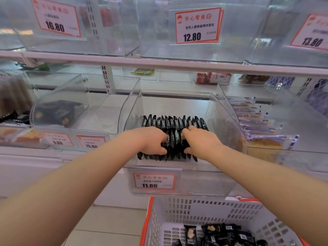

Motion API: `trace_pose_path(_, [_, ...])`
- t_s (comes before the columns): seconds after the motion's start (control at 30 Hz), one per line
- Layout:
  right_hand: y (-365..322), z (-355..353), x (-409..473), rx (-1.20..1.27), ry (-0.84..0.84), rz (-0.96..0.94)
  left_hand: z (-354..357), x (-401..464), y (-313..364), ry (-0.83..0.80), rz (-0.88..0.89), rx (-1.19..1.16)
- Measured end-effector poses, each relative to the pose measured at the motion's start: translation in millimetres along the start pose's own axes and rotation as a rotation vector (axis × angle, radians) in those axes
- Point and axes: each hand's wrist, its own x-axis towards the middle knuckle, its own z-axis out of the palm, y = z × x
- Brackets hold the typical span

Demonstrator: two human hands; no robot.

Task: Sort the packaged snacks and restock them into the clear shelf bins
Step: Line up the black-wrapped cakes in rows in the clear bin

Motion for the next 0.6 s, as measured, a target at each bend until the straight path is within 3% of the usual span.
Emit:
trace_pose_path(0.13, [8,-9,-7,0.044,-0.111,-0.055,-3,-11,9,0.03,0.002,0.02])
trace_pose_path(0.2, [11,-21,-19,0.07,-0.081,-0.066,-8,-19,15,0.115,0.011,0.015])
trace_pose_path(0.3, [13,-39,-52,0.083,0.099,-0.114,-19,-39,31,0.297,0.087,0.011])
trace_pose_path(0.43, [22,-36,-126,0.246,0.374,-0.225,-16,-73,73,0.579,0.36,-0.046])
trace_pose_path(0.53, [36,0,-168,0.315,0.398,-0.231,9,-80,109,0.532,0.459,-0.031])
trace_pose_path(0.6, [46,39,-180,0.286,0.206,-0.131,37,-73,131,0.381,0.47,-0.01])
